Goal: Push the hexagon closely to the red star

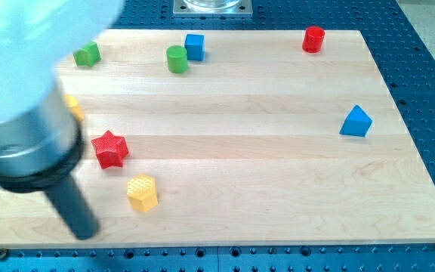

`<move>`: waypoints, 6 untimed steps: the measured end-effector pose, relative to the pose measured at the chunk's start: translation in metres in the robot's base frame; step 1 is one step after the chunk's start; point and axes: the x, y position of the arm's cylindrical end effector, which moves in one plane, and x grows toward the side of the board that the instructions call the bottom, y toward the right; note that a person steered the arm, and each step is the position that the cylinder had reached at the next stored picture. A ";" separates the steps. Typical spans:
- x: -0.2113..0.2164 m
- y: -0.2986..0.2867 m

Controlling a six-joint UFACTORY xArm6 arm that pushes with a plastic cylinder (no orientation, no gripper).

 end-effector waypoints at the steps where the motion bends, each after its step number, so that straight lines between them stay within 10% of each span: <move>1: -0.014 -0.010; 6: -0.074 0.120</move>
